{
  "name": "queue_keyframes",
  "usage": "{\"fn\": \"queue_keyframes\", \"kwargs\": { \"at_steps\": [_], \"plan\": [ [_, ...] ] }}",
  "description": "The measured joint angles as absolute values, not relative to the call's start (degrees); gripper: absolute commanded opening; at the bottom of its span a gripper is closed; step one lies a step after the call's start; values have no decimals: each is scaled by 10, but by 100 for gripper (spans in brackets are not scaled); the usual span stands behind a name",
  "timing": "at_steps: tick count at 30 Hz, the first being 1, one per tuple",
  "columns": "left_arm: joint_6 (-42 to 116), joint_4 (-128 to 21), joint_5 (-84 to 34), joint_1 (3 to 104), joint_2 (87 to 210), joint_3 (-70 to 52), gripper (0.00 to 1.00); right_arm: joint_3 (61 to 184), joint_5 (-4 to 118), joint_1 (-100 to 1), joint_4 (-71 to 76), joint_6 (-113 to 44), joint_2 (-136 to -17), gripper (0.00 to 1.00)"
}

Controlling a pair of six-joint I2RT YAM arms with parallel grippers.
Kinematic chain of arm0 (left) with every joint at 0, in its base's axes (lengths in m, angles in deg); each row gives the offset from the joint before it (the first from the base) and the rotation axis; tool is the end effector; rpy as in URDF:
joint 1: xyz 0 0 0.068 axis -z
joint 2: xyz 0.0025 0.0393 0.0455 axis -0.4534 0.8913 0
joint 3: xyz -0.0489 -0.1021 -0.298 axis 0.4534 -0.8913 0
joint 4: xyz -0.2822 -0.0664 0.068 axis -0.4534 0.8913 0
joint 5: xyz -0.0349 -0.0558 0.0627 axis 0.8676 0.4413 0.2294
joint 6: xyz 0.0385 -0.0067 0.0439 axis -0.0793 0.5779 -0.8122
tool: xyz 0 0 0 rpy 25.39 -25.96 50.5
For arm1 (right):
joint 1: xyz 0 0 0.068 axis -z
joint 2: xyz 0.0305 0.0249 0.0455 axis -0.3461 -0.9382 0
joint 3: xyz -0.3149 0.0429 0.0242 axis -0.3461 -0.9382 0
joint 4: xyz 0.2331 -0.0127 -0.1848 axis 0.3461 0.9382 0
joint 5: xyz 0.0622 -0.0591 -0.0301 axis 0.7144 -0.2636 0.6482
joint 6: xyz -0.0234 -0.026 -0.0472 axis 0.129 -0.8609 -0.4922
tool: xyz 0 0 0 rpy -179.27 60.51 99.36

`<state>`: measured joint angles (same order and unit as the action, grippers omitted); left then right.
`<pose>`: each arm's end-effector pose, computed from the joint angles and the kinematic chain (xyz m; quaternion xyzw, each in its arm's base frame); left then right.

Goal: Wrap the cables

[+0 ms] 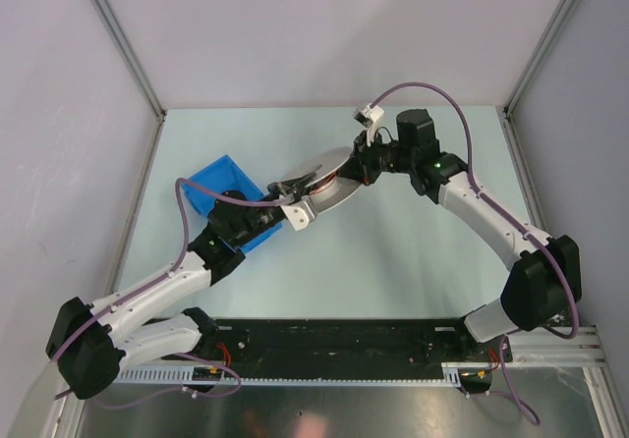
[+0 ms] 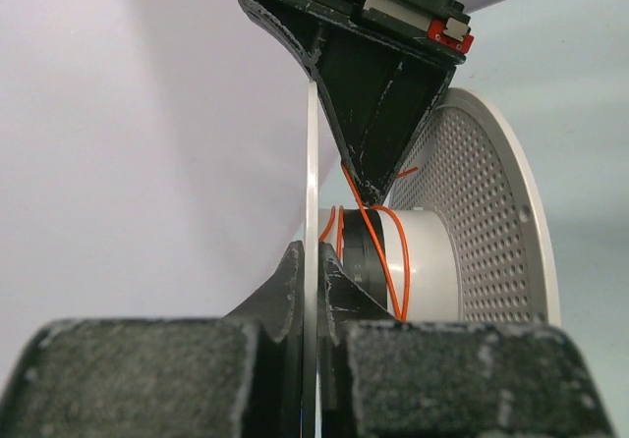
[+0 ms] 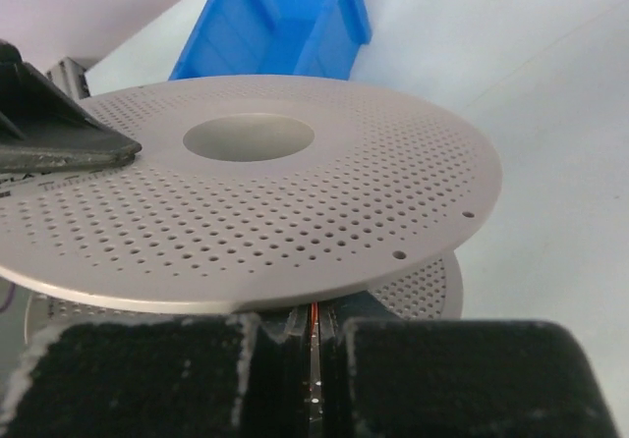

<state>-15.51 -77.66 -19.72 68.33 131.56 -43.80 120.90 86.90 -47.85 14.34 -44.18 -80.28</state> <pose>0.1867 -0.1779 0.3446 0.5059 0.4439 -0.0827 0.7350 0.3250 0.1990 0.3857 -0.3761 0.7185 0.3722 0.4514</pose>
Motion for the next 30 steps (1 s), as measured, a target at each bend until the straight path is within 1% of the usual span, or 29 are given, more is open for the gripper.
{"fn": "queue_keyframes", "kwargs": {
  "at_steps": [11, 30],
  "plan": [
    [-177, -781, -229, 701, 1318, -439, 0, 1209, 890, -464, 130, -320, -822, 0],
    [-176, -794, -232, 702, 1320, -452, 0, 1211, 923, -453, 128, -279, -838, 0]
  ]
}}
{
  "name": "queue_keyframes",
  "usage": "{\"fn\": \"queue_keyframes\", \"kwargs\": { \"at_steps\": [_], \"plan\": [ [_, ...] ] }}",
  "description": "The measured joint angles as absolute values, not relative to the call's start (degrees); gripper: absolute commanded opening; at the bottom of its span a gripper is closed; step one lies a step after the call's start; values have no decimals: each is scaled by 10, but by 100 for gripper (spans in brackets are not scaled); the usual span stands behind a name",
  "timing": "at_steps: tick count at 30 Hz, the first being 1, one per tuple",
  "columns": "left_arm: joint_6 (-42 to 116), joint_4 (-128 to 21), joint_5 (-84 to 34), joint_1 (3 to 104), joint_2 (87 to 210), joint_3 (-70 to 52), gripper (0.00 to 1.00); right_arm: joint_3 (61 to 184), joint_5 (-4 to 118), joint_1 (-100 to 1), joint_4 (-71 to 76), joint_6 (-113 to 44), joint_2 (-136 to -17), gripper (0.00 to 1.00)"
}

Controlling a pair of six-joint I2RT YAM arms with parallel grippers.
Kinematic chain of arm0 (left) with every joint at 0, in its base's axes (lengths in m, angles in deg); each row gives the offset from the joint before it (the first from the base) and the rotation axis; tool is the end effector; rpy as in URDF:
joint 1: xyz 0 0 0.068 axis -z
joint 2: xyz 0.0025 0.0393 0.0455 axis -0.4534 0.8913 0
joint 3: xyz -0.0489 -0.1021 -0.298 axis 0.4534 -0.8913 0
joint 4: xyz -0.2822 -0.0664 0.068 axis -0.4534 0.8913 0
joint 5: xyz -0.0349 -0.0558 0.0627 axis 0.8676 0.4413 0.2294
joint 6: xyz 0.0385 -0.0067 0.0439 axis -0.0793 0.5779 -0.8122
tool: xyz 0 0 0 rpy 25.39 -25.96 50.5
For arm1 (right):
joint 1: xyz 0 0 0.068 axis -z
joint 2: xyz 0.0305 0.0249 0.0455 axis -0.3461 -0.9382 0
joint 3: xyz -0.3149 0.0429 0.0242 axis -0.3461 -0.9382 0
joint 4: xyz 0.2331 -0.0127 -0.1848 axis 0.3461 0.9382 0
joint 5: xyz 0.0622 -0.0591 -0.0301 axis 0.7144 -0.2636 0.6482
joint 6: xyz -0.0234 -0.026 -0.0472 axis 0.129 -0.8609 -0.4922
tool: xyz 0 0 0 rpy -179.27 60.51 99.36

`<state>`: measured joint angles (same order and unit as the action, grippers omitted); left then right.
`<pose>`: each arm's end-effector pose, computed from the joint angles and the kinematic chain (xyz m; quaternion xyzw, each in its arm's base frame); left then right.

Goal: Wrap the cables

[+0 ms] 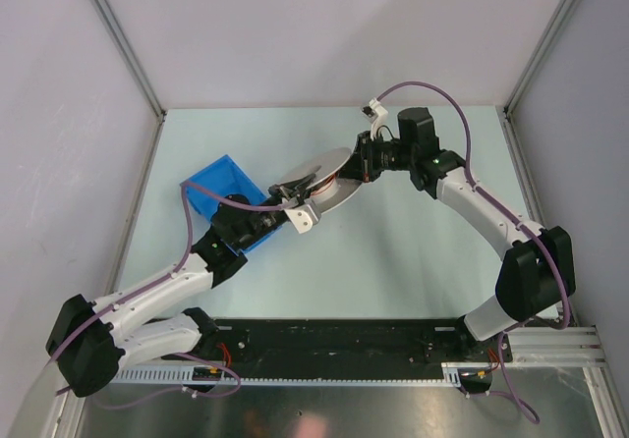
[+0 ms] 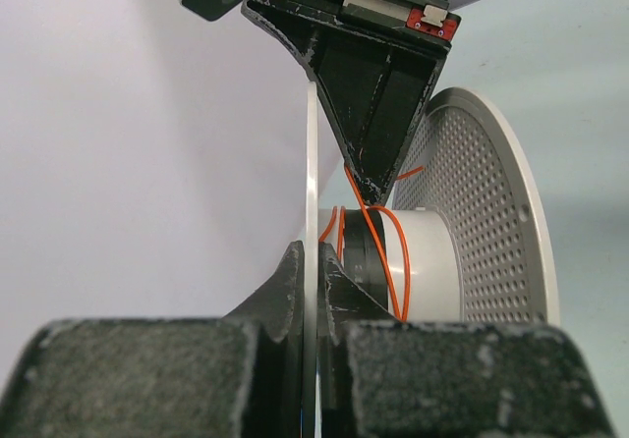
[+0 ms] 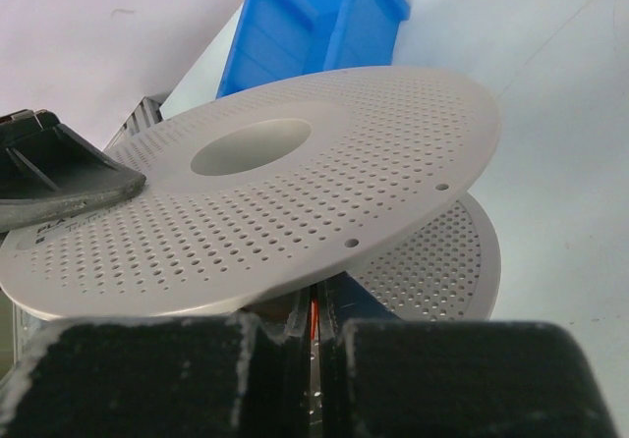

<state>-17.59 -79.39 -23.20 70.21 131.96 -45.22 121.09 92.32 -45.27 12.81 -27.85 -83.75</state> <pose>0.1831 -0.1827 0.3366 0.5064 0.4435 -0.0611 0.7370 0.3459 0.1933 0.3684 -0.2721 0.7628 0.4546 0.3707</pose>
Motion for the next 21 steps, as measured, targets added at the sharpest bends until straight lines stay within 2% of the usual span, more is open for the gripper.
{"fn": "queue_keyframes", "kwargs": {
  "at_steps": [21],
  "plan": [
    [-176, -796, -226, 704, 1320, -452, 0, 1211, 945, -443, 130, -260, -838, 0]
  ]
}}
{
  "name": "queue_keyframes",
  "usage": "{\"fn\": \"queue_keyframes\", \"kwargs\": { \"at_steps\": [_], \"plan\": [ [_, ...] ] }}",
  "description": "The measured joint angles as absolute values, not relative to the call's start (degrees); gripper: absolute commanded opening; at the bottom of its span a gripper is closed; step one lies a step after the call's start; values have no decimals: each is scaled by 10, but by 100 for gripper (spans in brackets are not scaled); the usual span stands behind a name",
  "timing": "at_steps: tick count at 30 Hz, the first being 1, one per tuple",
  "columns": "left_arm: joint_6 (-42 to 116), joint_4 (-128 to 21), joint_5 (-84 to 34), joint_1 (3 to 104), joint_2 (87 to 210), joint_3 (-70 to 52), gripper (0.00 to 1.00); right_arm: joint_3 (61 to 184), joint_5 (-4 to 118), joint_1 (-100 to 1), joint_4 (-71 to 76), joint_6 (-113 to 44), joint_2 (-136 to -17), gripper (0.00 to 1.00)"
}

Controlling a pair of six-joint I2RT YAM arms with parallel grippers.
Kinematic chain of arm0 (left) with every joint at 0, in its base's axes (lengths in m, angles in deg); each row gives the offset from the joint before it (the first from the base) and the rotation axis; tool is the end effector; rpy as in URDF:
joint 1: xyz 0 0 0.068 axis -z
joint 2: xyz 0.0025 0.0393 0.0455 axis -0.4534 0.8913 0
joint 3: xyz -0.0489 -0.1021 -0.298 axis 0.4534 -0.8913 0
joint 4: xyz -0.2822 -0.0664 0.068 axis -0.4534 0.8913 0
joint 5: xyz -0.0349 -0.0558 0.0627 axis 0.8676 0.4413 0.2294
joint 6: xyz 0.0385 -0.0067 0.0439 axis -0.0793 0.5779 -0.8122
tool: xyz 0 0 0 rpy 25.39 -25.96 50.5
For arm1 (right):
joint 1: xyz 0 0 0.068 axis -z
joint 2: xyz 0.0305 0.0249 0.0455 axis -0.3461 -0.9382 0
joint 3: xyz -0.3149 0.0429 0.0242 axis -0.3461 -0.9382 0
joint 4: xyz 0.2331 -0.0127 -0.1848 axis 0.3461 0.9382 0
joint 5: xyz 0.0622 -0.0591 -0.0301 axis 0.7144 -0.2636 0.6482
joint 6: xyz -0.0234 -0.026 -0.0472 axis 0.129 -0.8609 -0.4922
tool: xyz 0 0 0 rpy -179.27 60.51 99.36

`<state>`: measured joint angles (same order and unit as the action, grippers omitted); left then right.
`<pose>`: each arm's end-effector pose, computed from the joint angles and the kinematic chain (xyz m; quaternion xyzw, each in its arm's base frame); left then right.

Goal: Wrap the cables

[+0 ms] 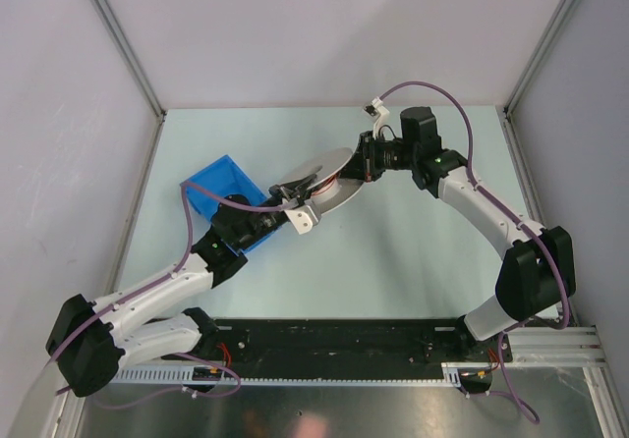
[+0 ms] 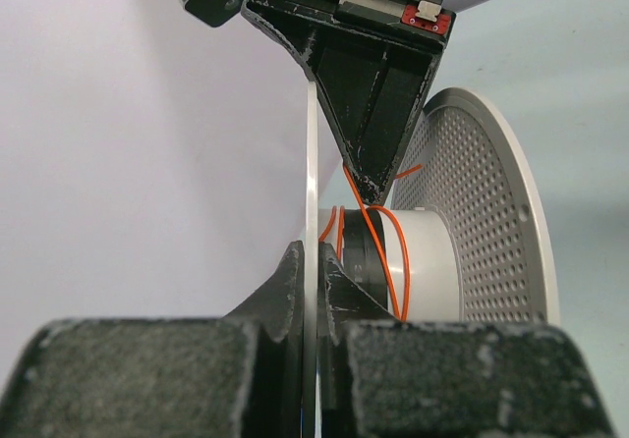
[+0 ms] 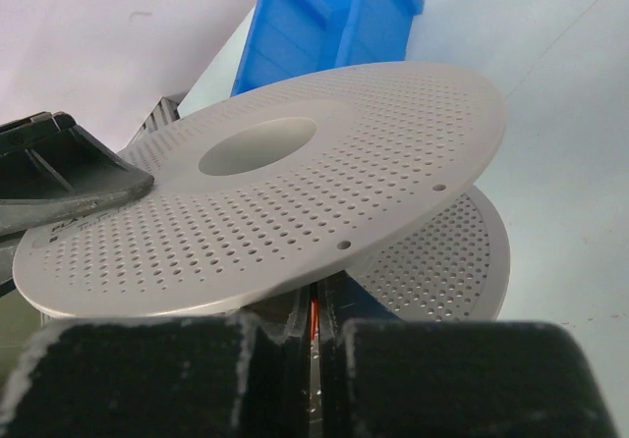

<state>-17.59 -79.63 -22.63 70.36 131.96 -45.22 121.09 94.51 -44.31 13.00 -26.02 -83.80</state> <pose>0.1822 -0.1834 0.3370 0.5085 0.4389 -0.0653 0.7379 0.3477 0.1882 0.3682 -0.2619 0.7636 0.4700 0.3569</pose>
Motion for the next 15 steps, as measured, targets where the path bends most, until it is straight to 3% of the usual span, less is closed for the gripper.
{"fn": "queue_keyframes", "kwargs": {
  "at_steps": [15],
  "plan": [
    [-176, -797, -224, 704, 1320, -452, 0, 1211, 951, -441, 131, -258, -838, 0]
  ]
}}
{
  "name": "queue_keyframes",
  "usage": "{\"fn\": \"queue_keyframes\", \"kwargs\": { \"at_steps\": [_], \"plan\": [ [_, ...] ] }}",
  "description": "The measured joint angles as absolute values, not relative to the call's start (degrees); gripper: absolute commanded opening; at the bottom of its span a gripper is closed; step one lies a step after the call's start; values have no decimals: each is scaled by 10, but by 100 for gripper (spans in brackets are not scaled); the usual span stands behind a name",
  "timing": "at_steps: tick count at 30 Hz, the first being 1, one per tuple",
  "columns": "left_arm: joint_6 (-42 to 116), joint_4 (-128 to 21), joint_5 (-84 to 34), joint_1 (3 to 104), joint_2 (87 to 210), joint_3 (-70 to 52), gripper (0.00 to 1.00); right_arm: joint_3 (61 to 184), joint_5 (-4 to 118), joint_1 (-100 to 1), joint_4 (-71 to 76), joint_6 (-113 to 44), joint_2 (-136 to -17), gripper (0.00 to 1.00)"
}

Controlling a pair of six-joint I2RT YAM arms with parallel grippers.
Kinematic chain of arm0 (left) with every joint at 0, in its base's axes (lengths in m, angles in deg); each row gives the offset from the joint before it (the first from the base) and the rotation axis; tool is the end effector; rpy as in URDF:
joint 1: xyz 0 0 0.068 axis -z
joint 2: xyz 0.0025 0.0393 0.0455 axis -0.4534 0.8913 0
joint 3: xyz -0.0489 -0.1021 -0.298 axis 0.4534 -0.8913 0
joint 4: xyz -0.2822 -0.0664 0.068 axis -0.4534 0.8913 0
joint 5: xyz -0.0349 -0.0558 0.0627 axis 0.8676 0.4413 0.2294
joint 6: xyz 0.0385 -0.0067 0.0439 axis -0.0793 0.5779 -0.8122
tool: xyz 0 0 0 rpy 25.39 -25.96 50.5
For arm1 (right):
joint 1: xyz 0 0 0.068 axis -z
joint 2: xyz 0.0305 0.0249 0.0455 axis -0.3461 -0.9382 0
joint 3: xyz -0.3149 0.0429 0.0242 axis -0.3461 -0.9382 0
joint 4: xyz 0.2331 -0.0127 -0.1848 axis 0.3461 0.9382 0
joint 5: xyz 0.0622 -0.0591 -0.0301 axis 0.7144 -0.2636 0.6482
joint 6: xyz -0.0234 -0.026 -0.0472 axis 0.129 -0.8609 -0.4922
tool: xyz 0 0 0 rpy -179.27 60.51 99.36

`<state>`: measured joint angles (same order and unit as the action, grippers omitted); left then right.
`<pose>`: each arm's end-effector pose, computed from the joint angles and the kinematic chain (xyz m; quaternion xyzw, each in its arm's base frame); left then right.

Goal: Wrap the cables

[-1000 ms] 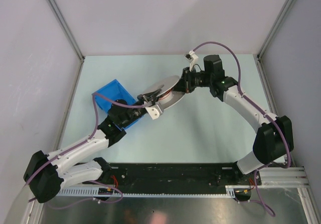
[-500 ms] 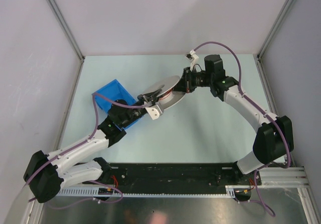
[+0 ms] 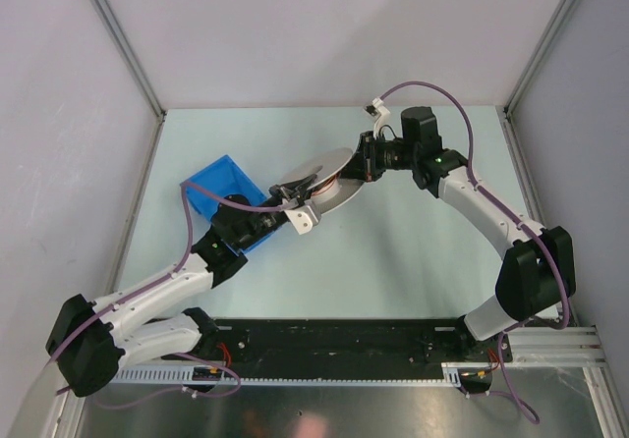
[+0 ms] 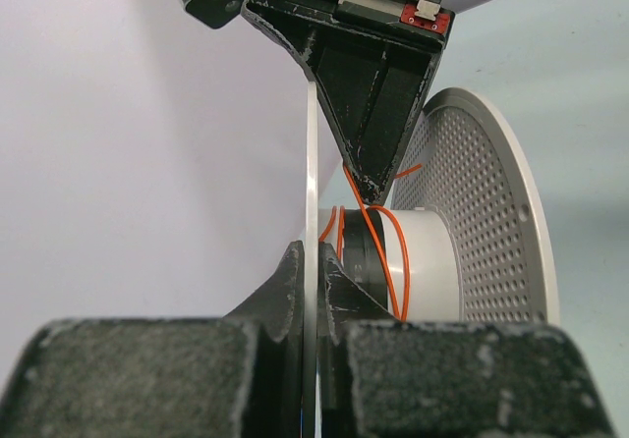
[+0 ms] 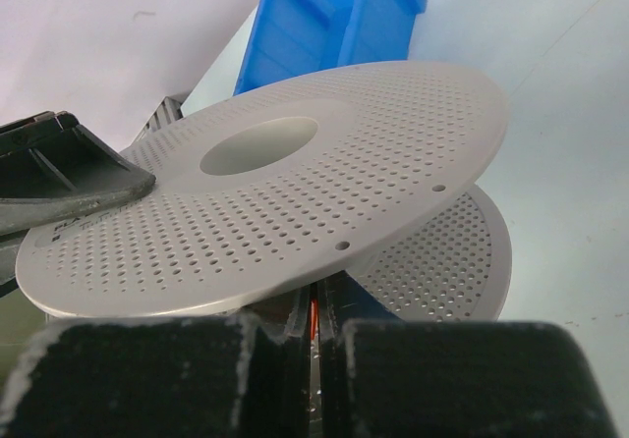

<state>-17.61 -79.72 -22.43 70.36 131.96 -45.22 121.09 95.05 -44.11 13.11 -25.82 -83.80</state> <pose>0.1821 -0.1834 0.3372 0.5091 0.4374 -0.0663 0.7384 0.3480 0.1871 0.3682 -0.2612 0.7633 0.4731 0.3540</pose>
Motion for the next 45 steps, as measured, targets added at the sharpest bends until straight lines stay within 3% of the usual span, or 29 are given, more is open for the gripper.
{"fn": "queue_keyframes", "kwargs": {
  "at_steps": [12, 18, 29, 39, 45],
  "plan": [
    [-184, -804, -222, 704, 1326, -452, 0, 1211, 953, -437, 127, -254, -840, 0],
    [-228, -863, -204, 696, 1391, -447, 0, 1211, 967, -405, 96, -239, -865, 0],
    [-332, -934, -124, 645, 1671, -281, 0, 1210, 971, -309, -71, -192, -987, 0],
    [-429, -1010, -65, 607, 1920, -121, 0, 1212, 906, -267, -361, 0, -1169, 0],
    [-475, -1043, -38, 589, 2044, -32, 0, 1270, 848, -266, -413, 81, -1273, 0]
  ]
}}
